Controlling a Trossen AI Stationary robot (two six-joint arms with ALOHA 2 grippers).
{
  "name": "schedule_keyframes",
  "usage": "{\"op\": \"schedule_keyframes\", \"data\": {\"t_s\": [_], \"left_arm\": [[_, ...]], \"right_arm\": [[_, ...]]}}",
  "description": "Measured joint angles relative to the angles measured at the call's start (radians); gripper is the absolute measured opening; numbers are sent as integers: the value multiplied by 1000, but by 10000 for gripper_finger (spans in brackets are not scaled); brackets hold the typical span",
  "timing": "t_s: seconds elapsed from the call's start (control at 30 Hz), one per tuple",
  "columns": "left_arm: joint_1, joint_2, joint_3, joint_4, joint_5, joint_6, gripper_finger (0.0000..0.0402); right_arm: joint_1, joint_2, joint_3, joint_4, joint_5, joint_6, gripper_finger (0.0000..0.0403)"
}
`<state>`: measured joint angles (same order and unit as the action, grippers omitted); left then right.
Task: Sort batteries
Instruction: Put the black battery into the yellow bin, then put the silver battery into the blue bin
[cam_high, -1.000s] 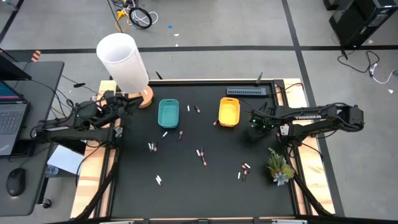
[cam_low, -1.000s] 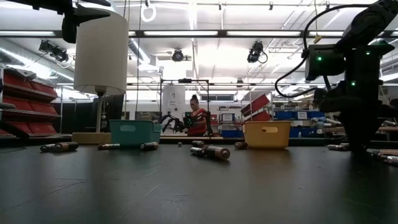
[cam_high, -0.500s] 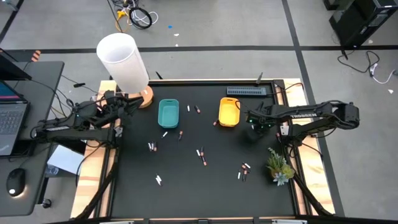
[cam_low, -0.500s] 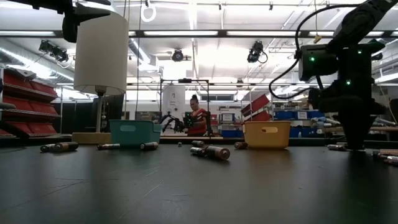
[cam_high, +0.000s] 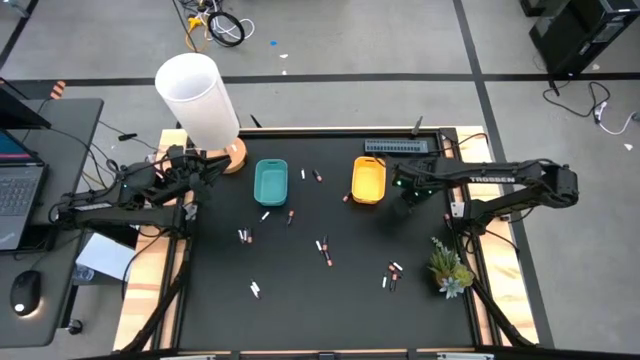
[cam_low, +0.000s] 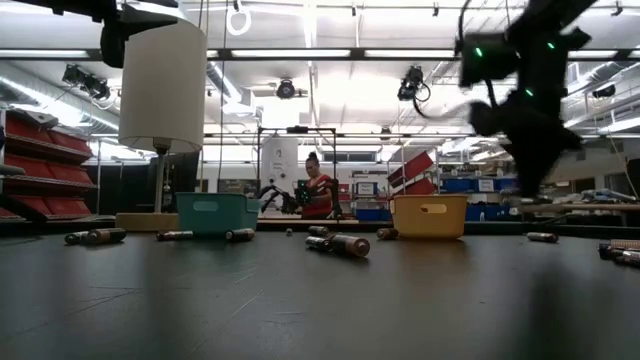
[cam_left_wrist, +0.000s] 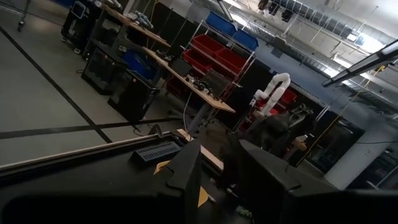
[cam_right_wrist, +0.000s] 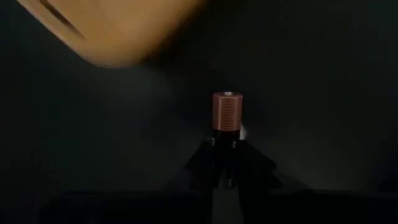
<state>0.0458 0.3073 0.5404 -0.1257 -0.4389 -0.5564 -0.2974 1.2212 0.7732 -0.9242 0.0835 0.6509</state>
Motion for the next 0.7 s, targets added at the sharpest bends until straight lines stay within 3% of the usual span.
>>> {"op": "schedule_keyframes", "data": {"t_s": [0.1, 0.3, 0.4, 0.6, 0.7], "left_arm": [[0, 0, 0, 0, 0, 0, 117], [0, 0, 0, -20, 0, 1, 117], [0, 0, 0, -23, 13, -4, 117], [0, 0, 0, -24, 20, -20, 117], [0, 0, 0, -26, 20, -20, 117]], "right_arm": [[-9, 18, 66, 127, -4, -24, 46], [-52, 170, 135, 406, -141, -42, 46], [-74, 252, 177, 404, -156, -43, 54], [-100, 314, 235, 345, -136, -72, 130], [-110, 315, 241, 323, -125, -92, 148]]}}
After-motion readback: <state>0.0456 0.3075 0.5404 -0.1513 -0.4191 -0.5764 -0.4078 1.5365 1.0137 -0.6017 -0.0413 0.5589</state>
